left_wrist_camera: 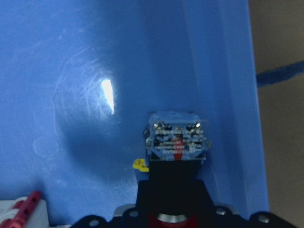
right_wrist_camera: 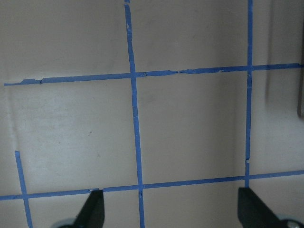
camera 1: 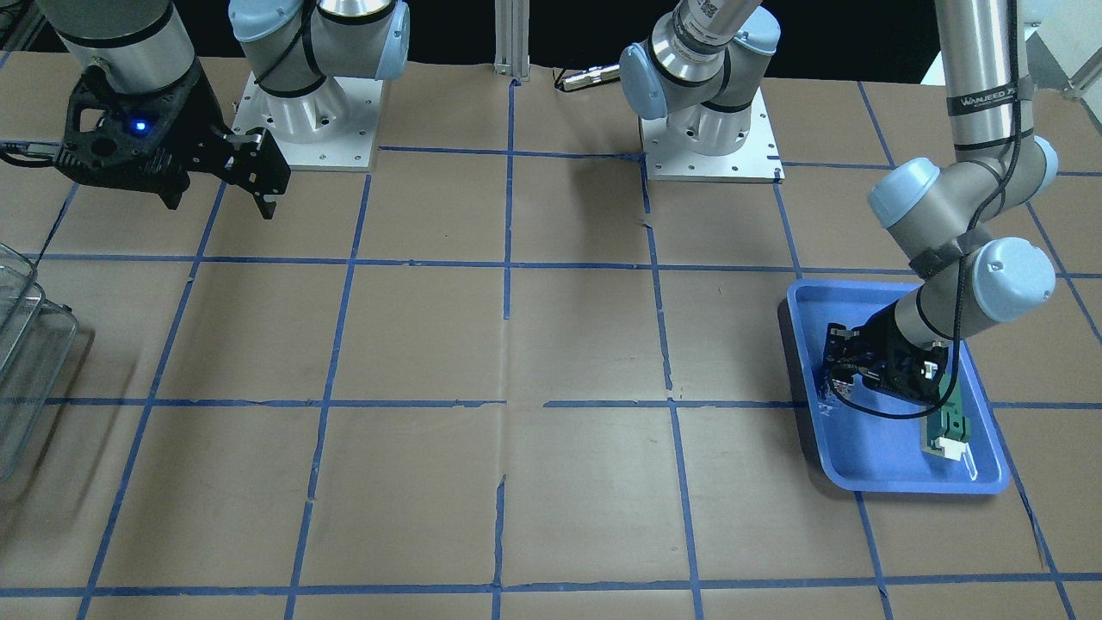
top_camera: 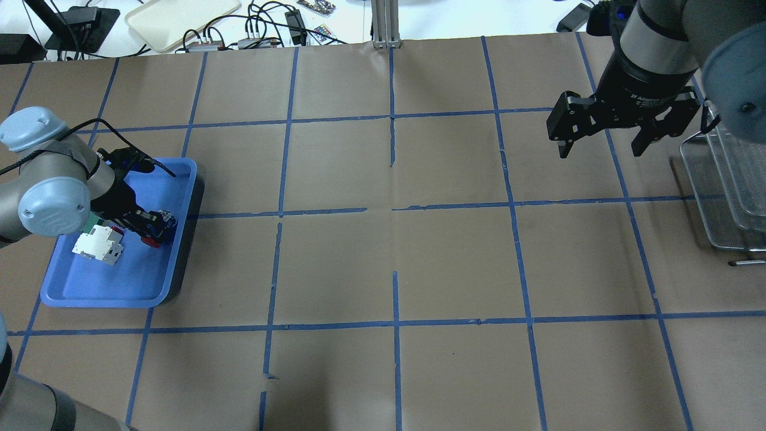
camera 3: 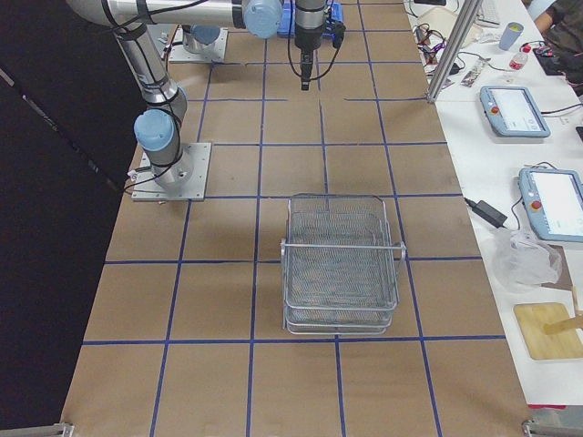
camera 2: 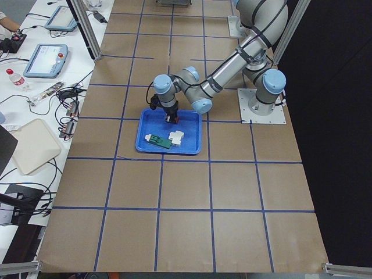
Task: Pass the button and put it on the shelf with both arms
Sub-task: 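Lift the button with the left gripper and carry it toward the table center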
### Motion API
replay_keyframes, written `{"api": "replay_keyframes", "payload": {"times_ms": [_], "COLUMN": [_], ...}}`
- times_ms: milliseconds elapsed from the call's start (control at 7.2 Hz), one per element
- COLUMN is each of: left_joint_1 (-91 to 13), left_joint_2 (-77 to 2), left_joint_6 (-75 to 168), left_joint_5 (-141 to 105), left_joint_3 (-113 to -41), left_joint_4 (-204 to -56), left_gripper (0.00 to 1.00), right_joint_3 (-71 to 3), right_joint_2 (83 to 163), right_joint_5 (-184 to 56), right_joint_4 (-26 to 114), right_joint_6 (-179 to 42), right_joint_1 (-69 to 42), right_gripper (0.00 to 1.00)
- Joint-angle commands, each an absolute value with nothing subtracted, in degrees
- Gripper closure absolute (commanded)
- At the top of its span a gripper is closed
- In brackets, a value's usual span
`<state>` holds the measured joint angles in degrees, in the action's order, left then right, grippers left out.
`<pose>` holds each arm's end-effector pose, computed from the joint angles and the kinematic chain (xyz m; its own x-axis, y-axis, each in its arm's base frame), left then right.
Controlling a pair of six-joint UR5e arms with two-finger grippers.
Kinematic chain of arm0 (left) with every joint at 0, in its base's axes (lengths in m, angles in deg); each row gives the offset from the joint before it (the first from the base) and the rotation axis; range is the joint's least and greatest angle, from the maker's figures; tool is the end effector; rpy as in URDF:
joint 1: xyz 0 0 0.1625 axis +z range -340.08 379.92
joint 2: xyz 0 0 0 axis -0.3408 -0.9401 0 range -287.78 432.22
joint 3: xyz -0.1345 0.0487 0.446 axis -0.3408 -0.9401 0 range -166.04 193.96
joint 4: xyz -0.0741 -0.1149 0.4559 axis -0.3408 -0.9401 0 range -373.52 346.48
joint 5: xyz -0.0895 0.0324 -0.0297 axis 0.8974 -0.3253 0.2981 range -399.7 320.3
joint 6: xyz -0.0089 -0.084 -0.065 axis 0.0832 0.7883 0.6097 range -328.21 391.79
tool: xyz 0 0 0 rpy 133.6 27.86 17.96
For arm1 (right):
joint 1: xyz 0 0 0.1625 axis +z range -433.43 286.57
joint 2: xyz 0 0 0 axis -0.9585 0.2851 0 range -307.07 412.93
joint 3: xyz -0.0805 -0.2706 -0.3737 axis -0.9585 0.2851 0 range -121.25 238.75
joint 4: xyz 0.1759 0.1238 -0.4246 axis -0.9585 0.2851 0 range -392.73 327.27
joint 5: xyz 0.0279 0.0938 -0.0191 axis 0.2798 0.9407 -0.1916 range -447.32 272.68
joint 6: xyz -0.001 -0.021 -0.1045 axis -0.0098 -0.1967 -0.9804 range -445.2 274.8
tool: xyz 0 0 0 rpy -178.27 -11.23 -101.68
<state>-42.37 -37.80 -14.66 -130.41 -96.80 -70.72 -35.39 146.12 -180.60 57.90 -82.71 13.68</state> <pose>0.1575 -0.5841 0.1848 -0.9442 0.3162 0.0920 0.3249 0.9399 0.1045 0.1003 -0.5356 0.5156 -0.9940 0.0933 0.0574 0.0937 0.9956 0.0031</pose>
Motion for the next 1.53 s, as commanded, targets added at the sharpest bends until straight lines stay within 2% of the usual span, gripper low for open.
{"api": "replay_keyframes", "payload": {"times_ms": [0,417,556,833,972,1389], "left_joint_1": [-43.2,-48.8,-53.6,-66.2,-69.0,-76.2], "left_joint_2": [-35.5,-32.0,-31.2,-32.2,-32.6,-30.6], "left_joint_6": [-27.4,-52.5,-52.9,-52.1,-51.5,-45.7], "left_joint_5": [-130.4,-121.7,-118.7,-117.7,-114.0,-103.1], "left_joint_3": [-92.3,-89.3,-87.1,-77.3,-73.1,-70.0], "left_joint_4": [-75.5,-78.7,-78.8,-87.1,-90.0,-90.3], "left_gripper": [0.91,0.92,0.92,1.0,1.0,1.0], "right_joint_3": [-34.8,-30.8,-29.6,-28.2,-28.3,-28.3], "right_joint_2": [144.9,141.1,140.0,139.0,138.3,138.0], "right_joint_5": [-180.0,-166.3,-160.9,-150.5,-146.3,-132.3], "right_joint_4": [58.2,56.2,56.0,55.9,54.8,50.3], "right_joint_6": [-76.8,-56.1,-50.1,-42.7,-41.3,-35.1], "right_joint_1": [13.2,13.0,12.7,8.2,4.4,-0.5], "right_gripper": [0.0,0.0,0.0,0.0,0.0,0.0]}}
